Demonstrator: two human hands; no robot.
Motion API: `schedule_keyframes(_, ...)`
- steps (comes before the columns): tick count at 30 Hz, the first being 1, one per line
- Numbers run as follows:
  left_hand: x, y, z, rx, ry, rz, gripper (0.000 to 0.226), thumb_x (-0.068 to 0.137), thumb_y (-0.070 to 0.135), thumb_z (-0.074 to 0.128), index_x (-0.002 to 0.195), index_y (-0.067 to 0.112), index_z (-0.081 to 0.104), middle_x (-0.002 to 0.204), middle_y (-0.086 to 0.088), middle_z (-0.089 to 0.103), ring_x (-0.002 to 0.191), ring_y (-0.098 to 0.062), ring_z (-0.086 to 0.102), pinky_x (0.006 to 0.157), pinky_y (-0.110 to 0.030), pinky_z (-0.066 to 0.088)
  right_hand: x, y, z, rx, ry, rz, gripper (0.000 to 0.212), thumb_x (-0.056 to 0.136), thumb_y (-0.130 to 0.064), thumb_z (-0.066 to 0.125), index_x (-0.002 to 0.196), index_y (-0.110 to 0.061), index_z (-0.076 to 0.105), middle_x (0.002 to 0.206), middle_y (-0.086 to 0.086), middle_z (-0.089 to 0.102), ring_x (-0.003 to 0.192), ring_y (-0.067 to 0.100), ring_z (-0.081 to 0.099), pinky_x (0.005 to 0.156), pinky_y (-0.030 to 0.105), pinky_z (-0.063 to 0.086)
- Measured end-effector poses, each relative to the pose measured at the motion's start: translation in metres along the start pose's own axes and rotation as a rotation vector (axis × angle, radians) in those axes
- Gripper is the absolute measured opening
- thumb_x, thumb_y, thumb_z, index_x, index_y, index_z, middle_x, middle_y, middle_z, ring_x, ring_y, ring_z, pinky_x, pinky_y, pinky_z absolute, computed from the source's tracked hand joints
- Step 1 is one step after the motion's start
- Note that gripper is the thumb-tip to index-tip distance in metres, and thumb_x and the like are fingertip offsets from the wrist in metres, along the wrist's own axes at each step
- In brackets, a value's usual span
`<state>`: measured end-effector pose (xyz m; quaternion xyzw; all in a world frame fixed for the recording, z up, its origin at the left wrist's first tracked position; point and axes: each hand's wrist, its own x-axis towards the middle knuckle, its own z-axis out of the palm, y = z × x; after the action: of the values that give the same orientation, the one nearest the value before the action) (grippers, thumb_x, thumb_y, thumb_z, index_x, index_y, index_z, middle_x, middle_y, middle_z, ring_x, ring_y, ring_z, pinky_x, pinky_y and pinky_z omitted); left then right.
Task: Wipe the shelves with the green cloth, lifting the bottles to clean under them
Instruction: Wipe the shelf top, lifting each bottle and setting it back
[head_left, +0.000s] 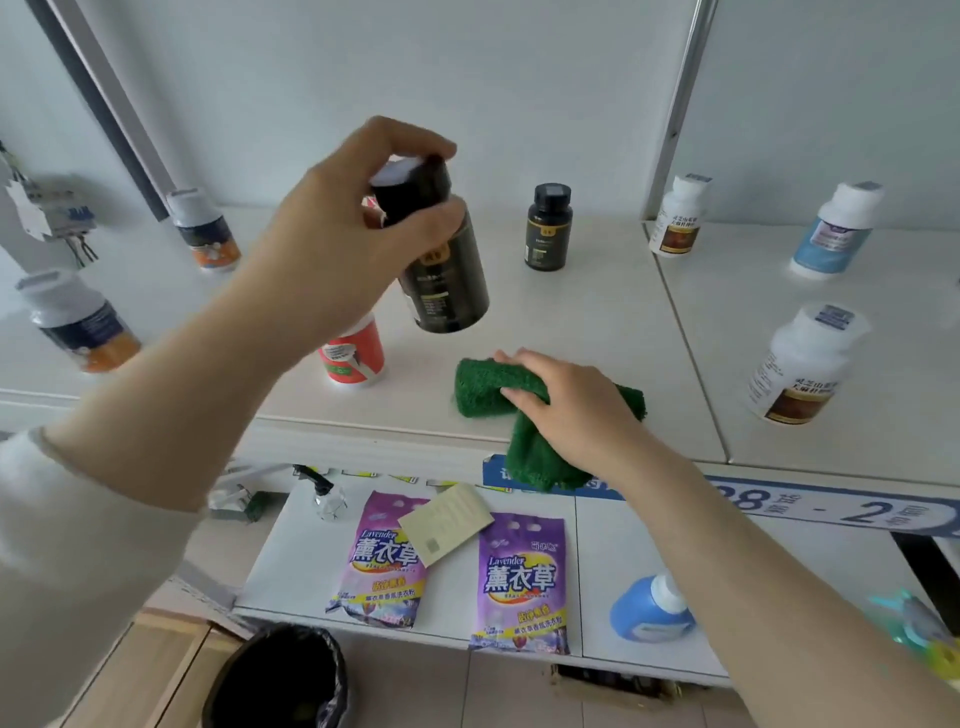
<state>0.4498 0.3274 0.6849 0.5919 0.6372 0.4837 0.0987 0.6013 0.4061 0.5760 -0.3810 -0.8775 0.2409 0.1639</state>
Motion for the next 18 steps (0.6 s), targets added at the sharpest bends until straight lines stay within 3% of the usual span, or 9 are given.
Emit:
schedule_keyframes(1,0.0,0.001,-0.007,-0.018,0.029,0.004,0.024,0.079,0.033,0.06,0.091,0.053,0.052,0.093,0.02,0.06,0.088,-0.026,0.062,0.074,-0.024,0.045,-0.009,-0.01,0.003,0.036,-0.019,-0.037,0.037,0.092,-0.033,0.047,0.129,-0.026,0.048,0.088,-0.006,0.062,0.065,0.013,0.057,0.056,0.011,0.037)
schedule_keyframes(5,-0.006,0.002,-0.015,-0.075,0.039,-0.029,0.02,0.08,0.032,0.058,0.091,0.048,0.055,0.087,0.022,0.059,0.085,-0.013,0.059,0.084,-0.03,0.05,-0.038,-0.026,-0.008,0.263,-0.126,-0.082,0.016,0.089,-0.03,0.052,0.103,-0.03,0.061,0.083,-0.018,0.062,0.075,-0.002,0.056,0.066,0.006,0.039)
schedule_keyframes(7,-0.011,-0.001,-0.014,-0.093,0.02,-0.047,0.02,0.08,0.03,0.059,0.091,0.047,0.056,0.088,0.021,0.06,0.085,-0.015,0.06,0.086,-0.03,0.05,-0.03,-0.02,-0.026,0.378,-0.023,-0.018,0.01,0.089,-0.028,0.054,0.092,-0.036,0.059,0.081,-0.018,0.062,0.077,-0.002,0.057,0.071,0.013,0.043)
schedule_keyframes(9,-0.015,-0.005,-0.016,-0.112,0.016,-0.064,0.02,0.079,0.031,0.059,0.09,0.047,0.057,0.087,0.022,0.061,0.089,-0.019,0.061,0.083,-0.026,0.049,-0.007,-0.009,-0.042,0.408,0.194,0.065,0.014,0.089,-0.027,0.054,0.1,-0.032,0.06,0.086,-0.009,0.064,0.081,0.009,0.058,0.075,0.024,0.046)
schedule_keyframes(11,-0.019,-0.01,-0.021,-0.119,0.022,-0.061,0.021,0.084,0.027,0.058,0.089,0.048,0.057,0.079,0.024,0.059,0.086,-0.02,0.059,0.072,-0.016,0.046,0.026,0.001,-0.042,0.265,0.31,0.123,0.028,0.09,-0.026,0.053,0.117,-0.022,0.058,0.1,0.0,0.064,0.092,0.018,0.057,0.08,0.024,0.039)
schedule_keyframes(14,-0.023,-0.019,-0.03,-0.131,0.049,-0.059,0.023,0.085,0.023,0.057,0.09,0.045,0.058,0.073,0.029,0.058,0.072,-0.007,0.054,0.058,-0.002,0.039,0.068,0.005,-0.014,0.075,0.181,0.166,0.038,0.091,-0.025,0.05,0.128,-0.02,0.05,0.125,0.006,0.059,0.111,0.025,0.054,0.086,0.025,0.037)
schedule_keyframes(18,-0.027,-0.03,-0.04,-0.149,0.062,-0.056,0.022,0.086,0.023,0.058,0.09,0.045,0.059,0.068,0.034,0.06,0.067,0.001,0.054,0.062,-0.001,0.041,0.074,-0.023,0.019,0.017,-0.011,0.011,0.041,0.093,-0.023,0.047,0.134,-0.025,0.043,0.139,-0.003,0.048,0.121,0.021,0.049,0.096,0.025,0.035)
